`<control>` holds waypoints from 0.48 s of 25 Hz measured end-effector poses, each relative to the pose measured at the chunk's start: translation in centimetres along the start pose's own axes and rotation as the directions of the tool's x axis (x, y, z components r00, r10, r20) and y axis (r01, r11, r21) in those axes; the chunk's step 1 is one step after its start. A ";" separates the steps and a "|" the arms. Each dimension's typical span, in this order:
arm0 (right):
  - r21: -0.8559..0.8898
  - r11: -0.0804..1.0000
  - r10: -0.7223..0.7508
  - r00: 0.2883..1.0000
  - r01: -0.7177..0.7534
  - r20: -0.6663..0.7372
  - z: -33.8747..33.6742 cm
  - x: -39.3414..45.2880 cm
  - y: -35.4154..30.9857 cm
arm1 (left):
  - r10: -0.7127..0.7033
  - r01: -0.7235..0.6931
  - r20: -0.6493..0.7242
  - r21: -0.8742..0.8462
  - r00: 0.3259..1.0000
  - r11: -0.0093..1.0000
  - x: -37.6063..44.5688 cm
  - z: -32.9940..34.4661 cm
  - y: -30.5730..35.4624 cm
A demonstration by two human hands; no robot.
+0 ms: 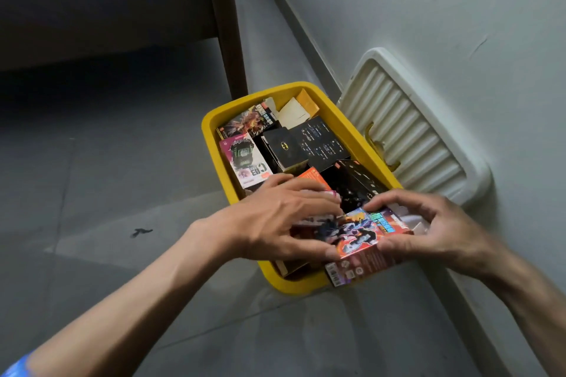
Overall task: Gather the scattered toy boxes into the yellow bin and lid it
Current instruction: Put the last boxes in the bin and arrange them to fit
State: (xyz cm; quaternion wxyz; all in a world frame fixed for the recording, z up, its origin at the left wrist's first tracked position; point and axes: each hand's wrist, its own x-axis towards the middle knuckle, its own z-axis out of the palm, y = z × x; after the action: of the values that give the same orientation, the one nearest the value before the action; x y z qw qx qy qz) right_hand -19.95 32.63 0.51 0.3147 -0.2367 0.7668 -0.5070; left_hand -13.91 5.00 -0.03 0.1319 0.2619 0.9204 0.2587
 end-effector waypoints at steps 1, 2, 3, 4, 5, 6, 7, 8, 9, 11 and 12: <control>-0.023 0.999 0.029 1.000 -0.029 -0.004 -0.2 -0.1 0.3 | 0.000 0.000 0.003 0.087 1.000 0.996 -0.2 0.4 -1.0; -0.104 0.993 0.056 0.998 -0.056 0.000 -0.2 0.0 0.6 | -0.012 0.014 -0.018 0.173 1.000 0.985 -0.4 1.0 -1.9; -0.230 0.970 0.079 0.997 -0.073 0.021 0.1 0.2 0.8 | -0.037 0.050 -0.060 0.238 0.998 0.970 -0.5 1.5 -2.6; -0.365 0.929 0.087 0.995 -0.065 0.045 0.7 0.5 0.8 | -0.076 0.104 -0.118 0.247 0.990 0.963 -0.5 2.0 -3.0; -0.476 0.879 0.075 0.995 -0.036 0.062 1.3 1.0 1.0 | -0.121 0.154 -0.165 0.206 0.979 0.966 -0.5 2.3 -3.2; -0.557 0.830 0.047 0.996 0.002 0.074 1.8 1.7 1.0 | -0.134 0.167 -0.195 0.165 0.972 0.972 -0.5 2.5 -3.4; -0.633 0.773 0.018 0.996 0.045 0.092 2.1 2.4 1.0 | -0.117 0.149 -0.204 0.151 0.972 0.977 -0.5 2.7 -3.3; -0.723 0.686 0.006 0.993 0.082 0.119 2.1 3.0 1.1 | -0.084 0.116 -0.197 0.154 0.977 0.981 -0.4 3.0 -3.1; -0.805 0.585 0.021 0.990 0.101 0.140 2.1 3.5 1.2 | -0.057 0.087 -0.182 0.160 0.982 0.983 -0.5 3.2 -2.9; -0.871 0.487 0.027 0.995 0.067 0.092 2.3 3.6 1.4 | -0.056 0.083 -0.161 0.170 0.985 0.982 -0.6 3.3 -2.9; -0.863 0.504 -0.031 0.999 0.041 0.029 2.5 3.3 1.5 | -0.064 0.091 -0.160 0.165 0.985 0.982 -0.8 3.3 -2.9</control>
State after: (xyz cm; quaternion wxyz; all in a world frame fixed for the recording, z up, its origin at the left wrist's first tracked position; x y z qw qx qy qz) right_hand -20.46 29.34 -2.39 0.1486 -0.3802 0.9107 -0.0634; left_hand -13.22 3.77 -4.23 0.0474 0.2154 0.9562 0.1926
